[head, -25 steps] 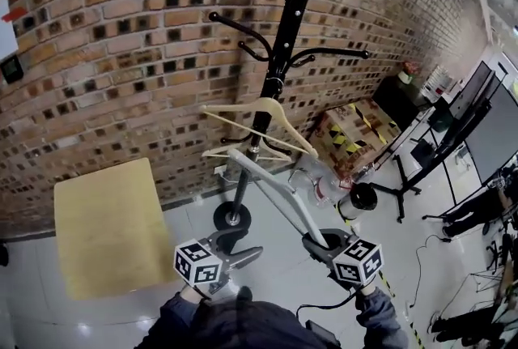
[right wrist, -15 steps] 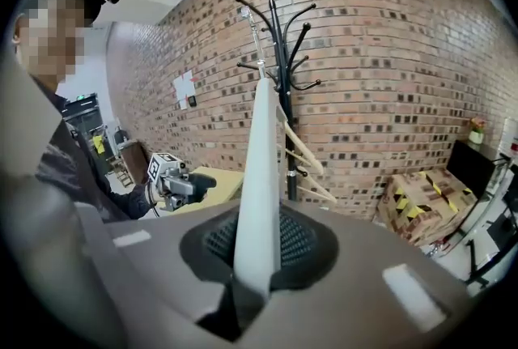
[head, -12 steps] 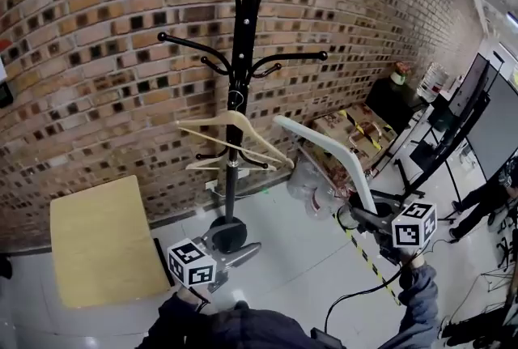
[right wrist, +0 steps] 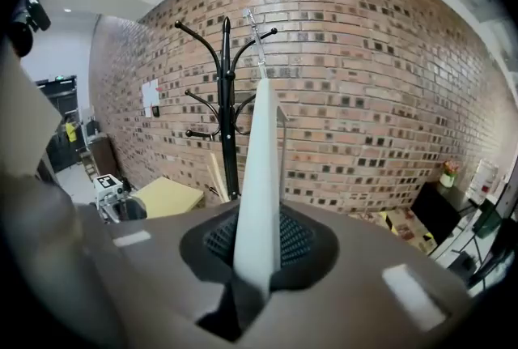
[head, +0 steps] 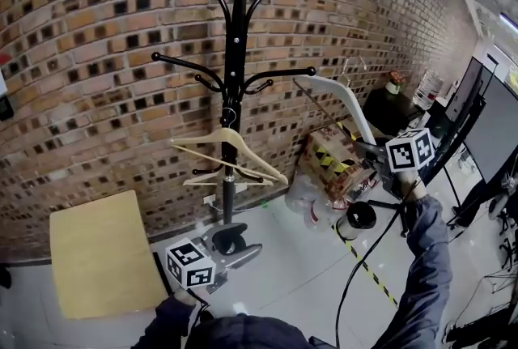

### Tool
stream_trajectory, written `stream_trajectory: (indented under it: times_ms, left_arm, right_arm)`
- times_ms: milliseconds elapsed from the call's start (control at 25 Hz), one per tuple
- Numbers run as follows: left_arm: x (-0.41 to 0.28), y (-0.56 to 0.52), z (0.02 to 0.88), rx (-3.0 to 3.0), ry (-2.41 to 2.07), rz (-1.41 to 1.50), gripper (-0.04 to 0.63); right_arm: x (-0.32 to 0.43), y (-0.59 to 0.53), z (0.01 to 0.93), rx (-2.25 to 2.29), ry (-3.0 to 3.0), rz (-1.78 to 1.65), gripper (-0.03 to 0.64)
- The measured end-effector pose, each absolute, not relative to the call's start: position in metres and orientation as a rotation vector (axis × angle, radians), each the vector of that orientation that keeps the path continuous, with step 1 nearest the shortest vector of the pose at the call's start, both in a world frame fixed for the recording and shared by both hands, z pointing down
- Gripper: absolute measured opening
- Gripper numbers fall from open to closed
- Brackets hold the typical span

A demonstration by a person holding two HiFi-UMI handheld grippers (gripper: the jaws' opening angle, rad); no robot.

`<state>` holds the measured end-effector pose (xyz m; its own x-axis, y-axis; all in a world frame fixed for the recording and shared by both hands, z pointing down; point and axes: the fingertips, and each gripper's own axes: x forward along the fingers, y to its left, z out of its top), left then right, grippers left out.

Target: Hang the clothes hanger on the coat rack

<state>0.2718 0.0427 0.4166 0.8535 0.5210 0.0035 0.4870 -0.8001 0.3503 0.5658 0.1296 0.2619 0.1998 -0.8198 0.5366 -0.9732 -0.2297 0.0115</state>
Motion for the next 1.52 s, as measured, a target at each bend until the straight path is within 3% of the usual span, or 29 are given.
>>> stream_trajectory:
  times_ms: [280, 560, 1000, 1520]
  left_arm:
    - [0.265, 0.029, 0.411, 2.673, 0.747, 0.118, 0.27]
    - [0.274, 0.004, 0.341, 2.828, 0.838, -0.008, 0.27]
    - [0.259, -0.025, 0.324, 2.885, 0.826, -0.063, 0.268]
    - [0.258, -0.021, 0.345, 2.785, 0.885, -0.037, 0.267]
  right_arm:
    - [0.606, 0.043, 0.208, 2.079, -1.602, 0.555, 0.049]
    - [0.641, -0.031, 0.162, 2.107, -1.553, 0.532, 0.049]
    - [0.685, -0.065, 0.116, 2.209, -1.446, 0.543, 0.049]
    - [0.629, -0.081, 0.161, 1.969, -1.415, 0.531, 0.051]
